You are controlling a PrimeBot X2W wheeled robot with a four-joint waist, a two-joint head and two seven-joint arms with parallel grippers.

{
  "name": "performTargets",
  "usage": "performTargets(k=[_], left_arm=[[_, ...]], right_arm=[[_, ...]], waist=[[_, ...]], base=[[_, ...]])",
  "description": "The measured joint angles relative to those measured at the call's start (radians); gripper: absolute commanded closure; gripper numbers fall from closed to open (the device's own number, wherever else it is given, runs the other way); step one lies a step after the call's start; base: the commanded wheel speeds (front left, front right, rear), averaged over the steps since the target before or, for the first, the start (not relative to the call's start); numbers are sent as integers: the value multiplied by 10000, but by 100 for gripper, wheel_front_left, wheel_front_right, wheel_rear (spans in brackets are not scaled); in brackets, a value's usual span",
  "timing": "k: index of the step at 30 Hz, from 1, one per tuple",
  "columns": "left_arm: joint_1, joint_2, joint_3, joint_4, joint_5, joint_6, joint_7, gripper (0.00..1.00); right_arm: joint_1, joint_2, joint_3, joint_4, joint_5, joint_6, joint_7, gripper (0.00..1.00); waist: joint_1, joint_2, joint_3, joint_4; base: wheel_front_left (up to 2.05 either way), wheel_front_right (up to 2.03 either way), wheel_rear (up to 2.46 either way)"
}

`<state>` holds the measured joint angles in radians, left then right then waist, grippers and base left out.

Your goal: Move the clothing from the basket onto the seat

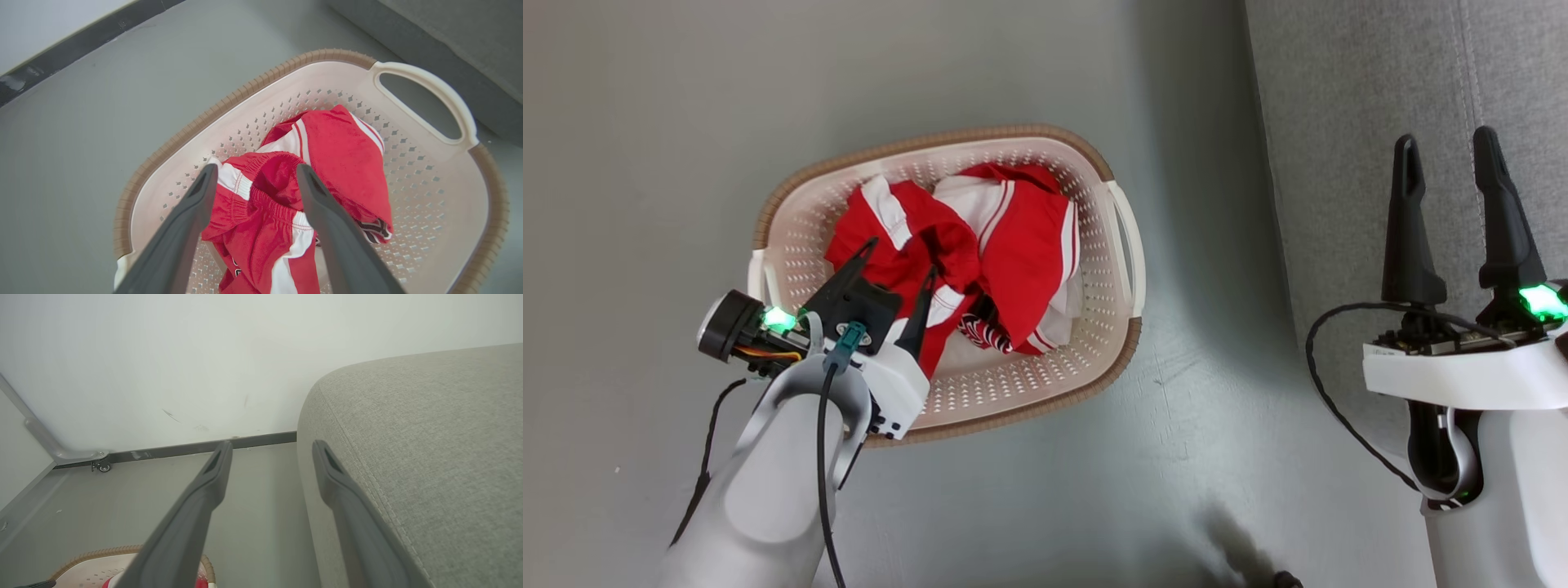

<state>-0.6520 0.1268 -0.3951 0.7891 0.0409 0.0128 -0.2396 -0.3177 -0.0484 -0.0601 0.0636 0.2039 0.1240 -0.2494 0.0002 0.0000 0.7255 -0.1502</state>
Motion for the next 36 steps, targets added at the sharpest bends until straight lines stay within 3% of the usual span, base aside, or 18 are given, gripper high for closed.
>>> performTargets(k=[19,36], left_arm=[[-1423,115,-92,1469,357,52,330,0],[-2302,669,13,2491,708,1009,650,0]], right_arm=[[-466,2,169,-420,347,0,-2,0],[-702,2,332,-556,709,0,-2,0]], waist=[[-1,0,1214,-620],[0,0,1983,-1000]], base=[[0,0,0],[0,0,0]])
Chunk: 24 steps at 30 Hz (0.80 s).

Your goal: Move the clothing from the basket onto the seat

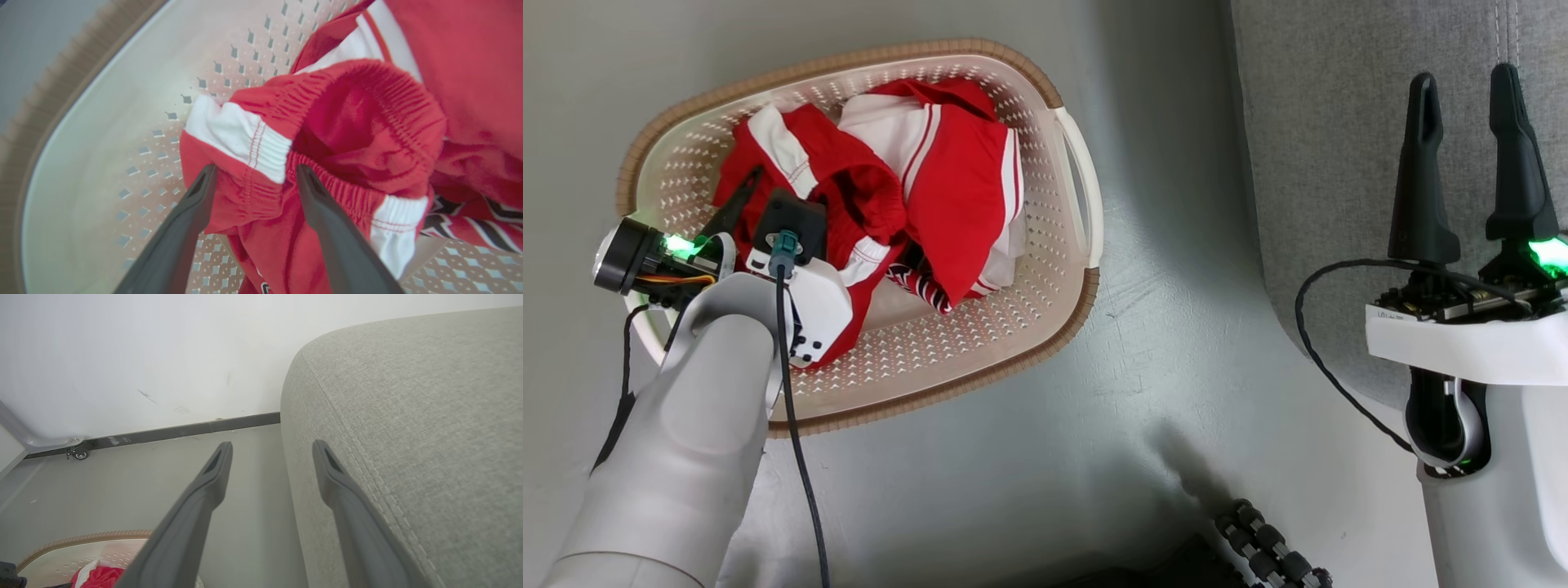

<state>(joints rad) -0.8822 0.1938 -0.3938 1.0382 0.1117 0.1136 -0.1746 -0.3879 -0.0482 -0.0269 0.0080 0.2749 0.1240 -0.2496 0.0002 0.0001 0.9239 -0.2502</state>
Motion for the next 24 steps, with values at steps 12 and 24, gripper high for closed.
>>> performTargets(k=[12,24], left_arm=[[-526,-42,171,422,144,508,27,100],[-458,-408,240,644,-134,625,-389,100]], right_arm=[[-263,2,113,-17,184,0,-2,0],[-461,0,155,79,274,0,-2,0]], waist=[[-1,-1,298,-186],[0,0,125,-90]], base=[[0,0,0],[0,0,0]])
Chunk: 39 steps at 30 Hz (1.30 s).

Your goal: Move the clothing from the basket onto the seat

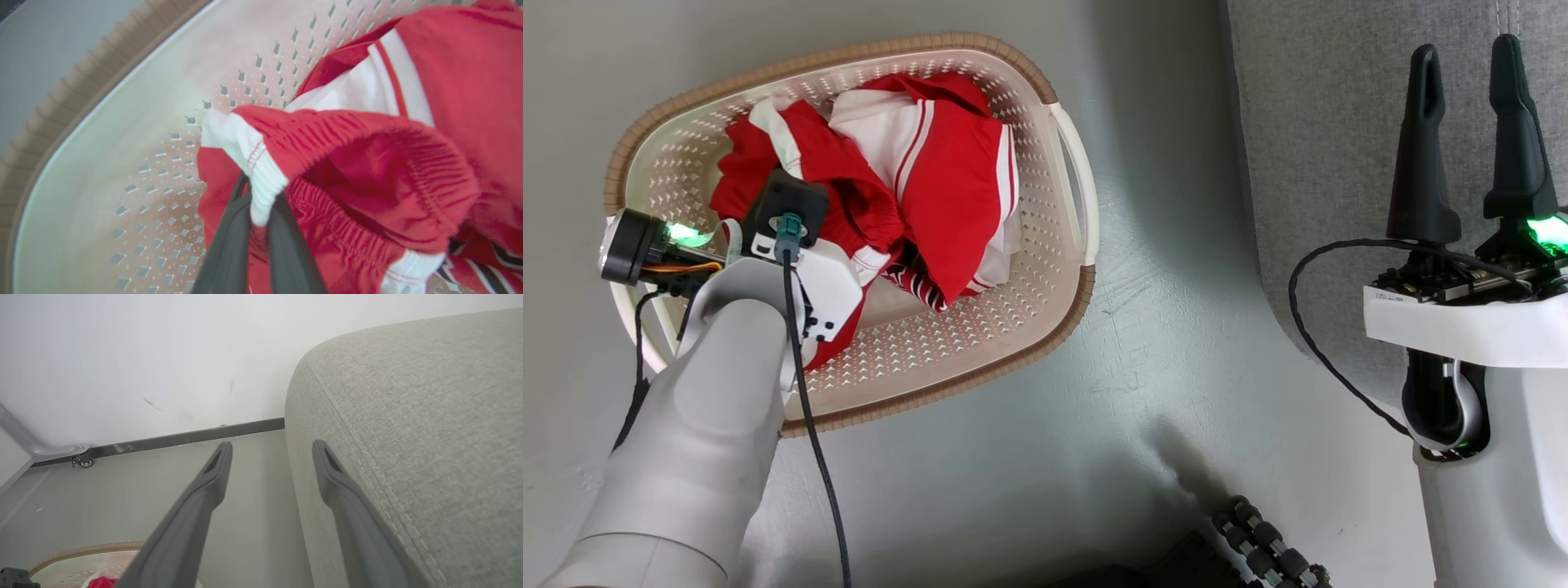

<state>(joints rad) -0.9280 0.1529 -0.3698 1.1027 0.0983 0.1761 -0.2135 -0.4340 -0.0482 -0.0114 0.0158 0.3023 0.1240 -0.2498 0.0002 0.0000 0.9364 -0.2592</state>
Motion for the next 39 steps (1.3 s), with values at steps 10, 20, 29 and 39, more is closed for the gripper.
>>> performTargets(k=[10,20,29,39], left_arm=[[22,-111,109,-21,-171,31,-174,100],[253,-81,-119,-215,-167,-77,-332,100],[680,98,-686,-523,121,-548,-336,100],[1092,213,-899,-1484,119,-976,-368,100]], right_arm=[[-33,0,96,199,15,0,-12,0],[-242,-2,192,462,77,0,-13,0],[-241,-4,295,738,117,0,-23,0],[-162,-6,531,1147,-98,0,-25,0]], waist=[[-1,0,-199,165],[-1,0,-573,334],[-1,0,-1051,437],[-1,0,-1693,562]], base=[[0,0,0],[0,0,0],[0,0,0],[0,0,0]])
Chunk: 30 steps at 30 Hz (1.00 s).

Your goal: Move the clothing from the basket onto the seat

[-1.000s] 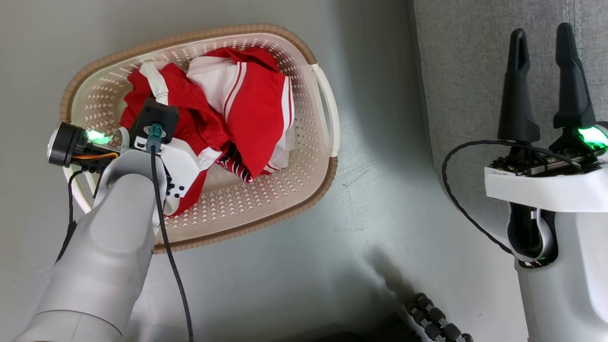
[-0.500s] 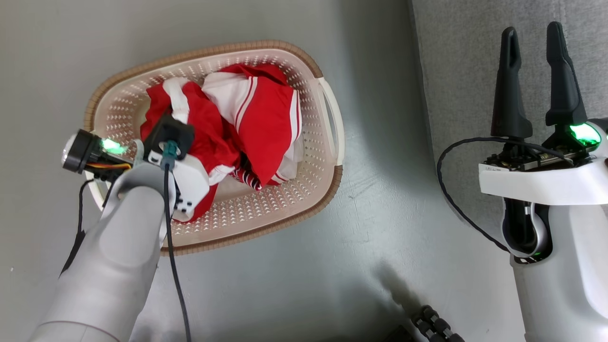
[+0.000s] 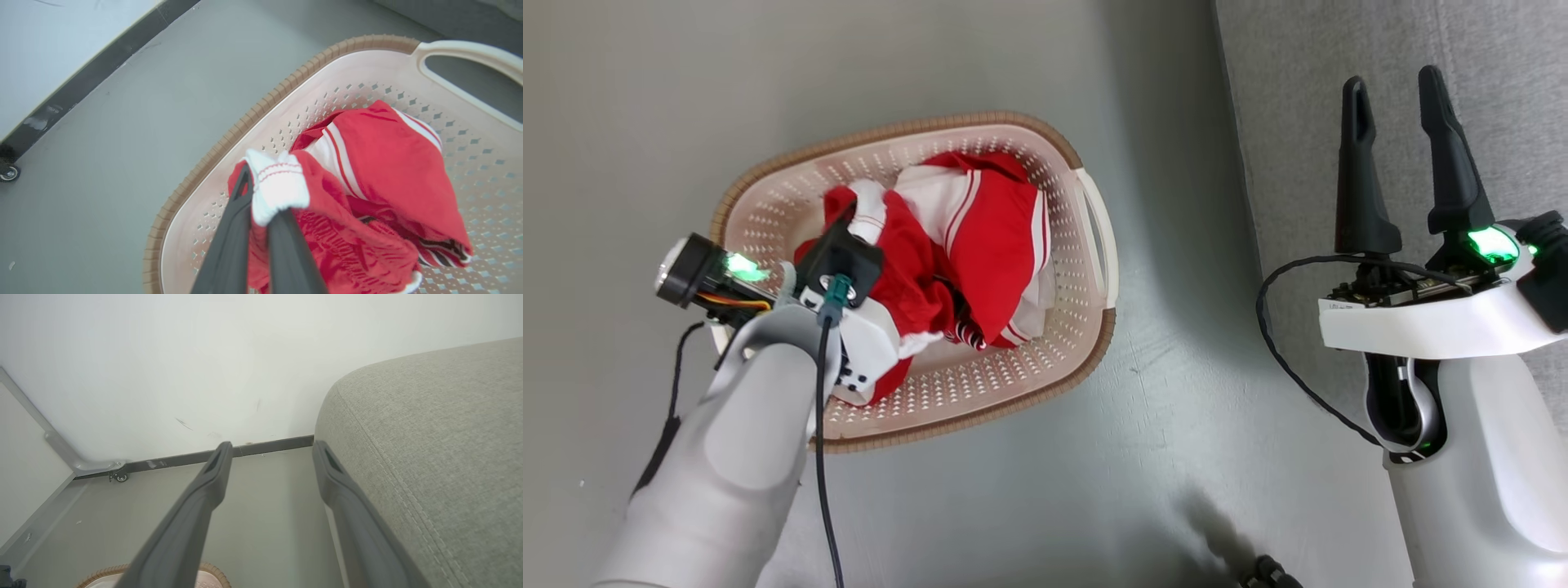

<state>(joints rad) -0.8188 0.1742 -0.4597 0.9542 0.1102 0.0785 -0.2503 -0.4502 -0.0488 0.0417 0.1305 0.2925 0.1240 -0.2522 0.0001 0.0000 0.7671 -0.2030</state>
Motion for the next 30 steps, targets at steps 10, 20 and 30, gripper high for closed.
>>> performTargets(k=[10,20,30], left_arm=[[753,-52,-176,-1041,-119,-278,-23,100],[1430,-111,15,-2429,-585,-299,-23,100],[2269,-107,199,-3772,-945,-157,-23,100]], right_arm=[[74,-4,12,272,-453,0,0,0],[256,-115,188,485,-535,0,0,0],[600,-489,784,746,-552,0,0,0]], waist=[[0,0,-765,175],[0,0,-1649,490],[0,0,-2634,874]], base=[[0,0,0],[0,0,0],[0,0,0]])
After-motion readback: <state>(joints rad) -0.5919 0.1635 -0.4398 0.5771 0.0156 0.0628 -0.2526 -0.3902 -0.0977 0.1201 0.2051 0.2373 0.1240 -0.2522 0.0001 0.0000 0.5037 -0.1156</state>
